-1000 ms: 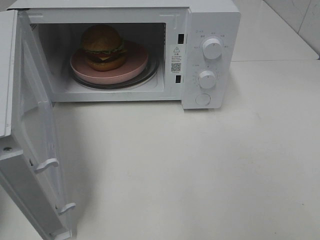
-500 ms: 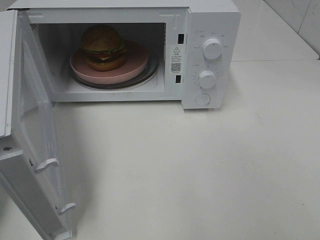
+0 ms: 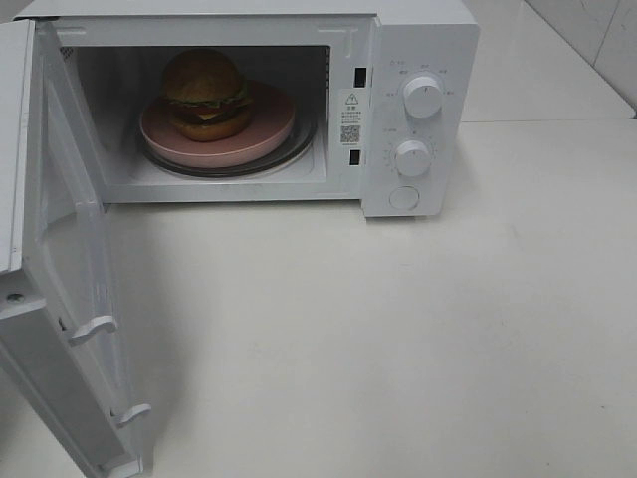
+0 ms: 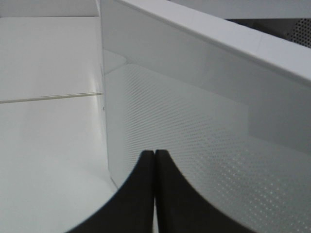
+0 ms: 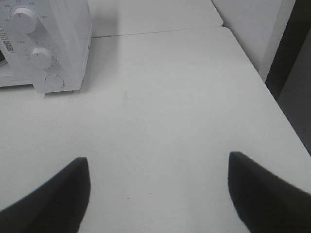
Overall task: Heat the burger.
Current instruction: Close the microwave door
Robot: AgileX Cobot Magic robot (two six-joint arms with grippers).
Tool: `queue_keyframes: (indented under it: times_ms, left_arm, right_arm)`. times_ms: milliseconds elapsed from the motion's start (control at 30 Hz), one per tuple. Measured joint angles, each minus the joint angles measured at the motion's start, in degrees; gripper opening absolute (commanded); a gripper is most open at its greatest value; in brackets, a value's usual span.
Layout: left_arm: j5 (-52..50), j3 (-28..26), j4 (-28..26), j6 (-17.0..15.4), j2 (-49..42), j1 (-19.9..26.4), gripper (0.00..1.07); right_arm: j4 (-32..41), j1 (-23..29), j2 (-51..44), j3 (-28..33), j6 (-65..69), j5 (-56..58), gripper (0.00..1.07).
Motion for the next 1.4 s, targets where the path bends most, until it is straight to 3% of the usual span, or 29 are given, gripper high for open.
queue_keyframes:
  times_ms: [400, 600, 667, 867, 933, 1233, 1400]
  left_arm:
    - [-13.24, -0.11, 0.52, 0.00, 10.03, 0.00, 0.00]
    - [-15.01, -2.12, -0.69, 1.49, 15.01, -3.67, 0.00]
    - [-15.13, -4.01, -6.07, 4.30, 17.76, -8.59, 0.00]
    - [-15.47, -5.61, -11.97, 7.62, 20.11, -14.21, 0.00]
    - [-15.53, -7.16, -17.13, 10.37, 21.89, -17.93, 0.00]
    - [-15.64, -14.38, -28.07, 14.27, 27.50, -26.24, 0.00]
    - [-15.47, -19.08, -31.23, 16.33, 30.71, -30.02, 0.00]
  right_arm:
    - [0.00, 0.00, 0.00, 0.00, 0.00, 0.00, 0.76]
    - [0.00, 0.00, 0.00, 0.06, 0.00, 0.00, 0.76]
    - [0.00, 0.00, 0.00, 0.06, 0.00, 0.00, 0.76]
    - [0.00, 0.00, 0.00, 0.06, 0.00, 0.00, 0.76]
    - [0.00, 0.00, 0.00, 0.06, 0.00, 0.00, 0.76]
    - [0.00, 0.00, 0.00, 0.06, 0.00, 0.00, 0.76]
    - [0.00, 0.00, 0.00, 0.06, 0.00, 0.00, 0.76]
